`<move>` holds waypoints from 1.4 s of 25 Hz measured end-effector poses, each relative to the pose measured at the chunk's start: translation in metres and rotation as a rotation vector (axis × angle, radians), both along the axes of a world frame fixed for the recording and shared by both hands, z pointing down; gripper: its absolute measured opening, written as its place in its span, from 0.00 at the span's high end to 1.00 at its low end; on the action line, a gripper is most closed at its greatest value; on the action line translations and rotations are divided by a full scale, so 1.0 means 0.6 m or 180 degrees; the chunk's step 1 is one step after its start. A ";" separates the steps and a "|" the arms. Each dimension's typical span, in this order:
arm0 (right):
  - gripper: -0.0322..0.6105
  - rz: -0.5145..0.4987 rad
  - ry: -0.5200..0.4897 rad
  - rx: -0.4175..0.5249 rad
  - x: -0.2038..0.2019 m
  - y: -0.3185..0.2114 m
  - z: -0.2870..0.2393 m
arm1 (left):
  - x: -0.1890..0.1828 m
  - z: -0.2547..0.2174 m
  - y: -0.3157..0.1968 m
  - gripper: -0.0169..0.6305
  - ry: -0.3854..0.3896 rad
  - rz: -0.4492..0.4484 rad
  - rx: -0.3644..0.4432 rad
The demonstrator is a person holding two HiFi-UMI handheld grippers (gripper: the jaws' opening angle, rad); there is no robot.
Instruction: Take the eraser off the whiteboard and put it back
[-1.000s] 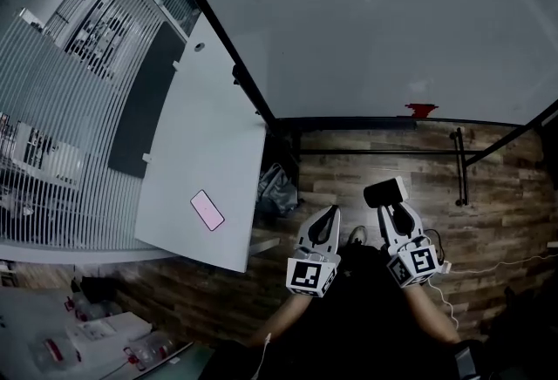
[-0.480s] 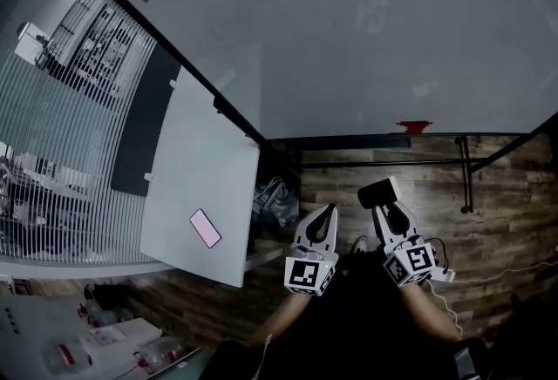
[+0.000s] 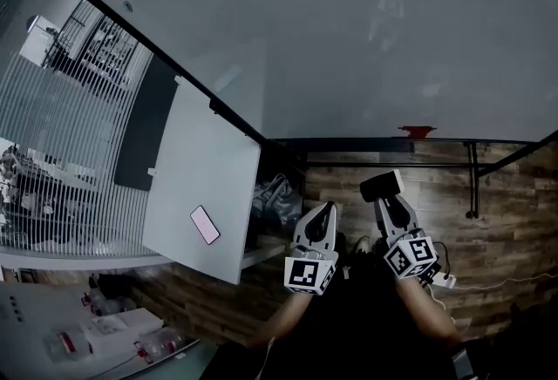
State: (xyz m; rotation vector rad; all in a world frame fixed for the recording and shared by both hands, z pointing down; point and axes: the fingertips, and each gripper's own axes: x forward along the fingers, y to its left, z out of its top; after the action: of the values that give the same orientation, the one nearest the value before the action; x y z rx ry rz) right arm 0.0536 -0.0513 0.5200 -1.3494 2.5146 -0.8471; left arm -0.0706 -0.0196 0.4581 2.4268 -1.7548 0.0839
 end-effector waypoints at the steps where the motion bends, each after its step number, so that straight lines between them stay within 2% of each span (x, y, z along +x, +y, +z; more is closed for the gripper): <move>1: 0.74 0.0023 -0.0044 -0.0047 0.003 -0.004 0.007 | 0.003 0.007 -0.002 0.96 0.0002 0.0007 -0.0028; 5: 0.74 0.0108 -0.0177 -0.0177 0.008 -0.022 0.028 | 0.011 0.030 -0.012 0.96 0.0032 0.0054 -0.0120; 11: 0.74 0.0202 -0.0500 -0.0366 0.003 -0.050 0.059 | 0.016 0.034 -0.040 0.96 0.0057 0.0158 -0.0076; 21: 0.74 0.0373 -0.0915 -0.0978 -0.024 -0.106 0.163 | 0.000 0.061 -0.079 0.96 0.0117 0.0150 -0.0116; 28: 0.74 0.0687 -0.1318 -0.1240 -0.024 -0.144 0.211 | -0.013 0.079 -0.093 0.96 0.0118 0.0194 -0.0185; 35: 0.74 0.0850 -0.1703 -0.1398 -0.038 -0.164 0.240 | -0.016 0.099 -0.100 0.96 0.0142 0.0228 -0.0223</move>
State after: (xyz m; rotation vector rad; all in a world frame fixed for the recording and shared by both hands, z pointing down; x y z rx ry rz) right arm 0.0310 -0.1497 0.6642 -1.3005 1.7634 -1.5143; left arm -0.0799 -0.0796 0.5177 2.4226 -1.6188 0.0968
